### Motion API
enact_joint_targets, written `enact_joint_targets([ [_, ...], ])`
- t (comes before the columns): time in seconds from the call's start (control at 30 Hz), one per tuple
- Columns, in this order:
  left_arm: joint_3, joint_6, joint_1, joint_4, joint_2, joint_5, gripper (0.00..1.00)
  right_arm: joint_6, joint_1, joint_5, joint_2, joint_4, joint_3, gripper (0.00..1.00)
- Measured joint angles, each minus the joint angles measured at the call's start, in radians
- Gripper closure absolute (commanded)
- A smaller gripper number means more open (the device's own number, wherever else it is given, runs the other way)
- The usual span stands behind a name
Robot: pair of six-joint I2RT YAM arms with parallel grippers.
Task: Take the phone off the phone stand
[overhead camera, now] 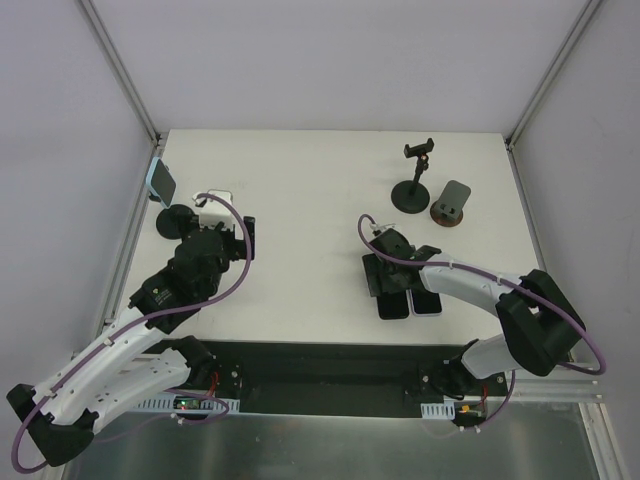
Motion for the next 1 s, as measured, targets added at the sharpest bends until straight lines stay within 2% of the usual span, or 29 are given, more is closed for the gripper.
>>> enact_joint_targets([
  [0.27,0.000,-0.003,0.010,-0.001,0.004,0.008,0.01,-0.001,0.000,-0.006,-0.002,0.003,0.000,0.00],
  [0.3,0.000,-0.003,0.010,-0.002,0.004,0.010,0.01,-0.004,0.000,-0.009,-0.005,0.003,0.000,0.03],
  [0.47,0.000,-0.005,0.010,-0.004,0.004,0.017,0.01,-0.020,0.000,-0.029,-0.082,0.008,0.000,0.04],
  [0.77,0.000,-0.032,0.082,-0.005,0.031,0.006,0.01,-0.099,0.002,-0.016,-0.477,0.077,-0.016,0.04],
  [1.0,0.014,-0.096,0.270,-0.008,0.079,0.043,0.01,-0.213,0.003,0.034,-0.815,0.134,-0.112,0.04],
])
